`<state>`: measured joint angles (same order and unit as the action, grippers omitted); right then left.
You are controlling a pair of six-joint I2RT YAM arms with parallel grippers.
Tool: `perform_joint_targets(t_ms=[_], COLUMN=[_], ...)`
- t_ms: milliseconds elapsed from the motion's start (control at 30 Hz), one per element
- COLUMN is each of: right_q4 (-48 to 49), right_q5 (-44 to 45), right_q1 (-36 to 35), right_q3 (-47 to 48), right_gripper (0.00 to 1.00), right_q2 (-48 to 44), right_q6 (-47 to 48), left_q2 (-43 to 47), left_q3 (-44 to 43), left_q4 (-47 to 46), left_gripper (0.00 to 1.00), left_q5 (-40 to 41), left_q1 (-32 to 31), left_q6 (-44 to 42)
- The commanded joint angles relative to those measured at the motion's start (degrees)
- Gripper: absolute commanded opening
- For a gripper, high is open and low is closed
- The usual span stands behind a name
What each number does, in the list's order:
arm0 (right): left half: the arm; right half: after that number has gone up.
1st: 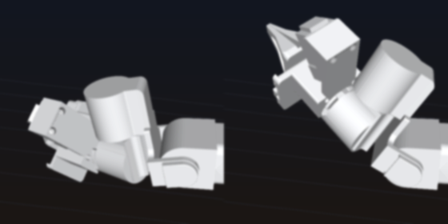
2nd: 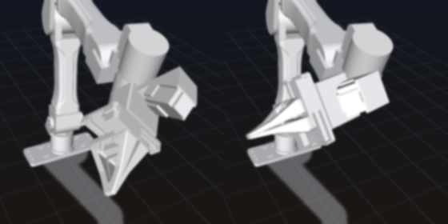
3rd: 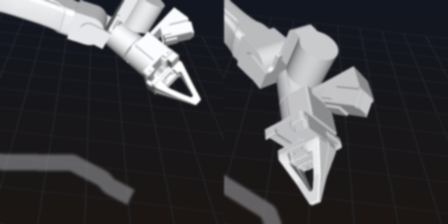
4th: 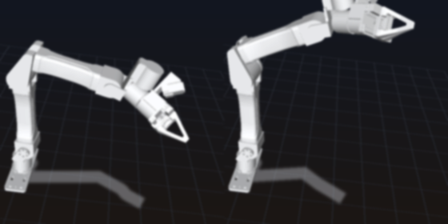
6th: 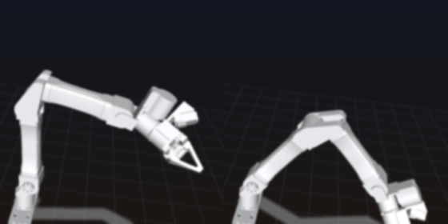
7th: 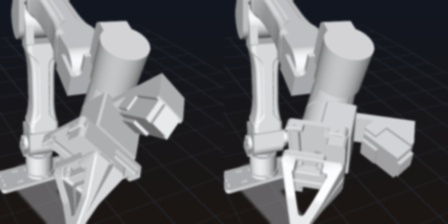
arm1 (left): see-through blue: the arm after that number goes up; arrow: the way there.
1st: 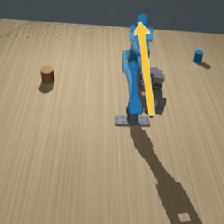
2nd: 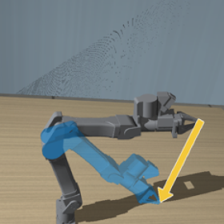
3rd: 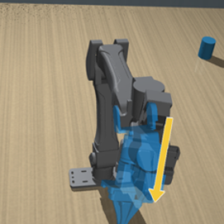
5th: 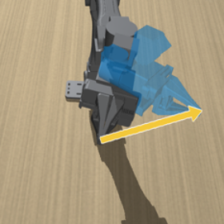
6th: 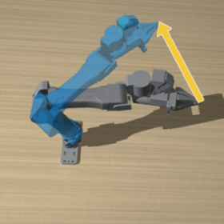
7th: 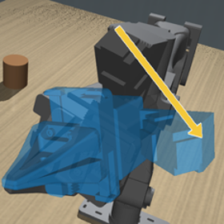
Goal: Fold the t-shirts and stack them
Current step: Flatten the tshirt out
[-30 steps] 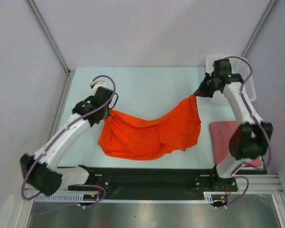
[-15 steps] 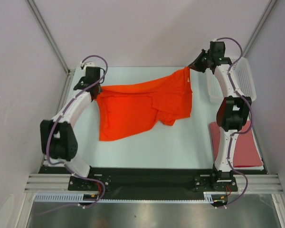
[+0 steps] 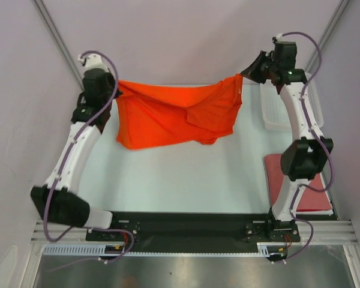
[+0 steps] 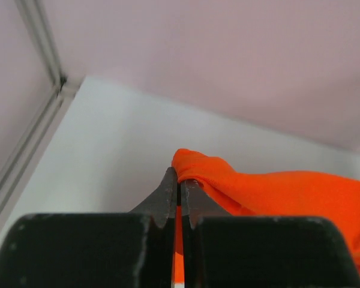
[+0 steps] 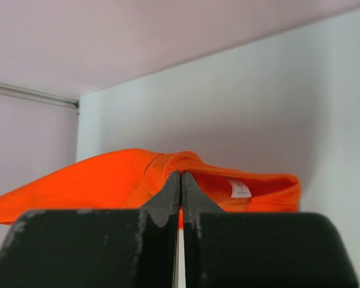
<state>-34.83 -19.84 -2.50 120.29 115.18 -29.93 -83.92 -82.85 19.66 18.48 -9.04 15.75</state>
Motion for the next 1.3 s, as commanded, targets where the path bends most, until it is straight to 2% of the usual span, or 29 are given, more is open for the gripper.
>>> perform_joint_targets(t_ms=[0, 67, 133, 400, 567, 733, 800, 900, 933, 1067, 1133, 1233, 1267], right_q4=[1.3, 0.2, 0.3, -5.2, -10.3, -10.8, -8.3, 0.3, 5.9, 14.3, 19.1, 23.7, 23.5], right_q5=[1.6, 1.8, 0.8, -0.7, -0.4, 2.2, 2.8, 4.5, 5.2, 8.1, 8.1, 10.2, 10.7], right_q1=[0.2, 0.2, 0.1, -0.8, -0.9, -0.9, -1.0, -1.2, -1.4, -3.7, -4.0, -4.3, -4.1], right_q3=[-2.8, -4.9, -7.3, -12.2, -12.4, -14.8, -19.3, -25.3, -29.5, -33.8, -34.2, -32.6, -28.9], right_gripper=[0.0, 0.0, 0.0, 0.0, 0.0, 0.0, 0.0, 0.0, 0.0, 0.0, 0.03, 0.03, 0.04], right_q2=[-14.1, -21.8, -25.4, -48.4, -53.9, -51.7, -49.6, -46.9, -46.0, -37.9, -31.1, -20.7, -17.9], right_q6=[2.0, 0.6, -1.2, -1.3, -4.2, -5.1, -5.9, -7.6, -8.1, -6.4, -5.1, -2.2, -2.0], left_q2=[10.6, 16.5, 19.5, 31.4, 35.6, 35.6, 34.7, 31.7, 31.0, 23.8, 18.2, 10.4, 8.0], left_q3=[-3.6, -2.9, -2.5, -4.6, -5.0, 1.4, 4.7, 10.1, 14.7, 22.4, 27.4, 29.7, 30.5], left_q4=[-10.9, -12.9, -14.6, -13.3, -12.5, -12.8, -14.2, -15.9, -18.1, -24.6, -32.3, -36.9, -40.7], left_gripper=[0.0, 0.0, 0.0, 0.0, 0.0, 0.0, 0.0, 0.01, 0.01, 0.01, 0.02, 0.02, 0.03], left_q5=[-5.3, -6.3, -6.4, -3.8, 1.6, 7.6, 8.8, 12.6, 12.4, 13.7, 11.9, 9.7, 8.9], left_q1=[0.2, 0.2, 0.2, -1.0, -4.7, -5.7, -5.7, -5.7, -5.7, -5.4, -4.5, -3.0, -2.4], left_q6=[-1.5, -1.9, -2.2, -5.6, -10.9, -14.0, -15.3, -15.1, -17.0, -18.4, -18.9, -16.9, -17.0])
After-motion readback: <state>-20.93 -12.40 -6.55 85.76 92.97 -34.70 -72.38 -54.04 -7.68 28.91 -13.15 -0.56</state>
